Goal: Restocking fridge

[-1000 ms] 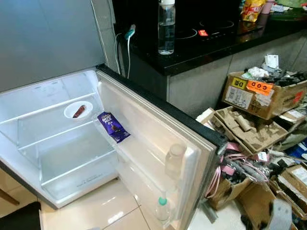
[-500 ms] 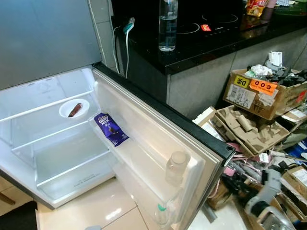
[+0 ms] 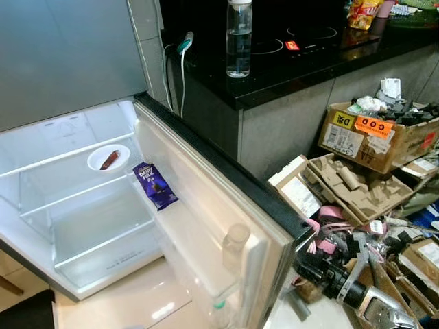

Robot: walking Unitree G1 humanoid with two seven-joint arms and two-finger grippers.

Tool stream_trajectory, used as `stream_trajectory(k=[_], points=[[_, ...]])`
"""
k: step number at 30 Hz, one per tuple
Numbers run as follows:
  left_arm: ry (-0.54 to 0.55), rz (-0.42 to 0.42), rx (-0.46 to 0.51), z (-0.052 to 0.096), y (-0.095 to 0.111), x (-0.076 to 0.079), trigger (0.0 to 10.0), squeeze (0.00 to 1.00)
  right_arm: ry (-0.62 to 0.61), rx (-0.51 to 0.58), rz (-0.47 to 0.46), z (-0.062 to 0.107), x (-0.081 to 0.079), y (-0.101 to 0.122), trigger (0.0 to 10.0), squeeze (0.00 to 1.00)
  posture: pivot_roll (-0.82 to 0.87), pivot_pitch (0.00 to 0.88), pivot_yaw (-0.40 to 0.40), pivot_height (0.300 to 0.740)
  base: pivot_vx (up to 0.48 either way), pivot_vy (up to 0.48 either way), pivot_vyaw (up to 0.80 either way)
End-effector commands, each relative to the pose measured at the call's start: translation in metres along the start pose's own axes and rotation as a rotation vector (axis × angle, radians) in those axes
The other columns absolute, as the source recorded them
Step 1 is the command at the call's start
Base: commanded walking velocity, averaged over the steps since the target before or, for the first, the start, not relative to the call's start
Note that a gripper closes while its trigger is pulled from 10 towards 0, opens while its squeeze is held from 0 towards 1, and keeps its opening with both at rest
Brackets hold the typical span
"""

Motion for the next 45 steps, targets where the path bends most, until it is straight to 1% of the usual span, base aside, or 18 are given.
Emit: stream_trajectory(k=[1, 2, 3, 5, 6, 7, 8, 9, 10, 13, 15, 18, 24, 26, 32, 35, 37, 45], points=[[0.003, -0.010, -0.014, 0.000, -0.003, -0.002, 10.0, 0.00, 0.117, -0.035, -0.017, -0.010, -0.013, -0.006, 10.0, 0.00, -0.04, 0.016, -0.008, 0.740, 0.000, 0.000, 0.00], [0.003, -0.010, -0.014, 0.000, -0.003, -0.002, 10.0, 0.00, 0.117, -0.035, -0.017, -0.010, -0.013, -0.006, 10.0, 0.00, -0.04, 0.016, -0.008, 0.740, 0.000, 0.000, 0.00], [0.002, -0.010, -0.014, 0.000, -0.003, -0.002, 10.0, 0.00, 0.085, -0.027, 0.005, -0.011, -0.010, -0.005, 10.0, 0.00, -0.04, 0.018, -0.007, 0.740, 0.000, 0.000, 0.00], [0.002, -0.010, -0.014, 0.000, -0.003, -0.002, 10.0, 0.00, 0.085, -0.027, 0.005, -0.011, -0.010, -0.005, 10.0, 0.00, -0.04, 0.018, -0.007, 0.740, 0.000, 0.000, 0.00], [0.001, -0.010, -0.014, 0.000, -0.003, -0.001, 10.0, 0.00, -0.032, 0.009, 0.035, -0.009, 0.002, -0.001, 10.0, 0.00, -0.04, 0.018, -0.008, 0.740, 0.000, 0.000, 0.00], [0.000, -0.009, -0.015, 0.000, -0.003, -0.001, 10.0, 0.00, -0.234, 0.059, 0.058, -0.001, 0.020, 0.004, 10.0, 0.00, -0.04, 0.018, -0.008, 0.740, 0.000, 0.000, 0.00], [0.000, -0.008, -0.015, 0.000, -0.003, -0.001, 10.0, 0.00, -0.395, 0.101, 0.059, 0.009, 0.034, 0.006, 10.0, 0.00, -0.04, 0.022, -0.010, 0.740, 0.000, 0.000, 0.00], [0.000, -0.008, -0.015, 0.000, -0.003, -0.001, 10.0, 0.00, -0.395, 0.101, 0.059, 0.009, 0.034, 0.006, 10.0, 0.00, -0.04, 0.022, -0.010, 0.740, 0.000, 0.000, 0.00], [0.000, -0.007, -0.015, 0.000, -0.003, -0.001, 10.0, 0.00, -0.519, 0.114, 0.067, 0.020, 0.042, 0.005, 10.0, 0.00, -0.04, 0.024, -0.010, 0.740, 0.000, 0.000, 0.00], [0.002, -0.005, -0.016, 0.000, -0.004, -0.001, 10.0, 0.00, -0.665, 0.076, 0.067, 0.039, 0.051, -0.006, 10.0, 0.00, -0.04, 0.025, -0.009, 0.740, 0.000, 0.000, 0.27], [0.002, -0.005, -0.017, 0.000, -0.004, -0.001, 10.0, 0.00, -0.687, 0.056, 0.074, 0.042, 0.052, -0.011, 10.0, 0.00, -0.04, 0.025, -0.009, 0.740, 0.000, 0.000, 0.80], [0.002, -0.006, -0.020, 0.001, -0.005, -0.001, 10.0, 0.00, -0.703, 0.022, 0.034, 0.049, 0.052, -0.027, 10.0, 0.00, -0.04, 0.028, -0.005, 0.740, 0.000, 0.000, 0.78], [-0.001, -0.009, -0.020, 0.001, -0.005, -0.001, 10.0, 0.00, -0.704, -0.005, 0.006, 0.050, 0.051, -0.040, 10.0, 0.00, -0.05, 0.027, -0.004, 0.740, 0.000, 0.000, 0.75], [-0.002, -0.009, -0.019, 0.001, -0.005, -0.001, 10.0, 0.00, -0.734, -0.014, 0.005, 0.051, 0.053, -0.045, 10.0, 0.00, -0.04, 0.027, -0.004, 0.740, 0.000, 0.000, 0.74], [-0.002, -0.011, -0.019, 0.001, -0.005, -0.001, 10.0, 0.00, -0.755, -0.019, 0.000, 0.053, 0.054, -0.048, 10.0, 0.00, -0.04, 0.028, -0.003, 0.740, 0.000, 0.000, 0.74], [-0.003, -0.016, -0.023, 0.001, -0.006, -0.001, 10.0, 0.00, -0.814, -0.025, 0.005, 0.058, 0.056, -0.049, 10.0, 0.00, -0.04, 0.027, -0.004, 0.740, 0.000, 0.000, 0.74], [-0.004, -0.016, -0.023, 0.001, -0.006, -0.001, 10.0, 0.00, -0.861, -0.022, -0.003, 0.061, 0.059, -0.050, 10.0, 0.00, -0.04, 0.027, -0.004, 0.740, 0.000, 0.000, 0.00], [-0.006, -0.008, -0.023, 0.000, -0.006, 0.000, 10.0, 0.00, -0.960, -0.056, -0.010, 0.072, 0.063, -0.056, 10.0, 0.00, -0.04, 0.028, -0.008, 0.740, 0.000, 0.000, 0.00]])
Point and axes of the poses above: a point about 5 cm out from each wrist's last joint towards the gripper, its own z axis pointing back from the gripper into the wrist, its own y axis along the axis of the wrist's last joint, x = y × z, the point moved 2 cm from there along -z, pointing out of the wrist towards the gripper, and after that the axes turned 7 degrees about -z, right-handed, at the moved point
